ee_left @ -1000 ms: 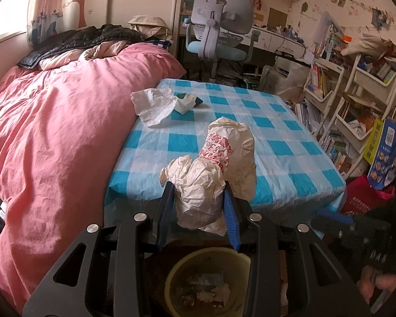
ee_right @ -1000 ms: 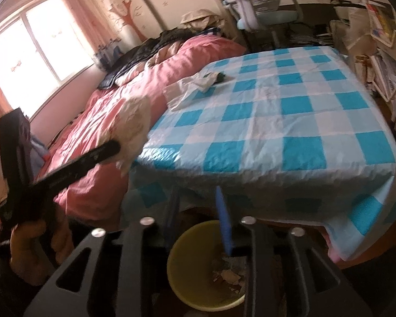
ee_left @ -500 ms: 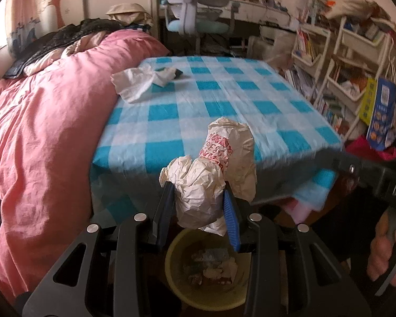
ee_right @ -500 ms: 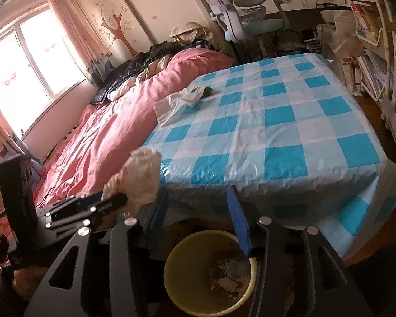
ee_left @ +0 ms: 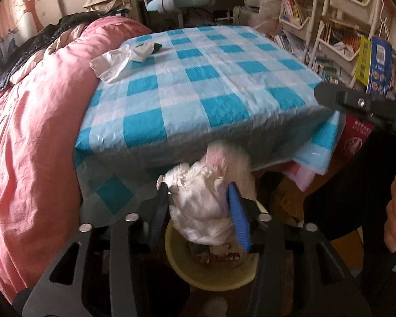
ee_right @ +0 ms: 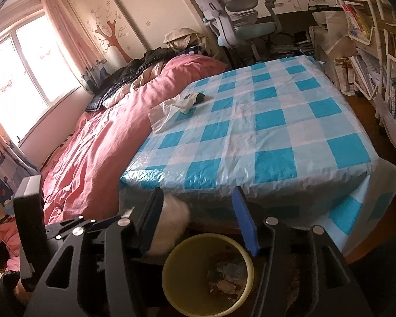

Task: Collect trash
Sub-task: 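Open the right tool to drop the peel while the left lowers the bag into the bin, then open the left tool to release the bag and move both tools back over the table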

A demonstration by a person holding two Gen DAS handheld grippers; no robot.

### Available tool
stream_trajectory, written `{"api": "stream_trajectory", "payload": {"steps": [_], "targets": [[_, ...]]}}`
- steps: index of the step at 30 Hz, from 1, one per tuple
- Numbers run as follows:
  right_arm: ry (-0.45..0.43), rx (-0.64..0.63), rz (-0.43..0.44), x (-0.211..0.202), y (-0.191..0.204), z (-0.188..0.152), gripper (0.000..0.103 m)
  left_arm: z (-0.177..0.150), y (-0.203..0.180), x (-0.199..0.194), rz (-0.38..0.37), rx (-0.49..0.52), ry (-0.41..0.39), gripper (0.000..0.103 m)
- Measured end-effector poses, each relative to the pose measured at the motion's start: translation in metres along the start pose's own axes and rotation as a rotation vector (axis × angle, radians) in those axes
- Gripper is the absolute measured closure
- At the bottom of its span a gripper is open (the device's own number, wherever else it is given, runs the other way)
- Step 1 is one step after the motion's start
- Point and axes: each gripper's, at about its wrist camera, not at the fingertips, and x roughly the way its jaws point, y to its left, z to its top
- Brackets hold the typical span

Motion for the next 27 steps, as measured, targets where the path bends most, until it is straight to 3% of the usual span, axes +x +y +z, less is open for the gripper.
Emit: {"api": "stream_trajectory", "payload": {"steps": [6, 12, 20, 27], "targets": [[-0.004, 0.005, -0.011, 0.000, -0.002, 0.000, 0.041, -0.001, -0.001, 0.000, 0.046, 0.012, -0.008, 0.031], [-0.009, 0.003, -0.053, 0.000, -0.002, -0.001, 0.028, 0.002, 0.005, -0.006, 0.086, -0.008, -0.060, 0.019], [-0.027, -0.060, -0.168, 0.002, 0.005, -0.004, 0.009, 0.004, 0.014, -0.019, 0.126, -0.052, -0.154, 0.014], [-0.031, -0.117, -0.205, 0.006, 0.010, -0.006, 0.008, 0.007, 0.024, -0.027, 0.145, -0.108, -0.228, 0.012]]}}
